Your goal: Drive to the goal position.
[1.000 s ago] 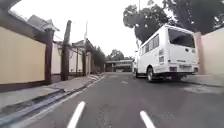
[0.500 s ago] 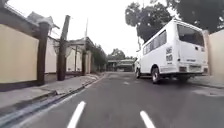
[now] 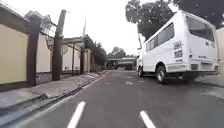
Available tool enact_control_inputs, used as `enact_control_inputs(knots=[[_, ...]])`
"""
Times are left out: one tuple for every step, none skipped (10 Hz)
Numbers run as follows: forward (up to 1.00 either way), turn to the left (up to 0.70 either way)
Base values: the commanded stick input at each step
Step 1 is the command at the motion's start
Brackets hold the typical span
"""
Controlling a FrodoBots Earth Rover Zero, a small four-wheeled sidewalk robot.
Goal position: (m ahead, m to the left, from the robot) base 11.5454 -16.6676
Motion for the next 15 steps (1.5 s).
enact_control_inputs(knots=[[0.85,0.0],[0.85,0.0],[0.85,0.0],[0.85,0.0],[0.85,0.0],[0.85,0.0],[0.85,0.0],[0.85,0.0],[0.85,0.01],[0.85,0.03],[0.85,-0.07],[0.85,-0.3],[0.85,-0.34],[0.85,-0.34],[0.85,-0.34]])
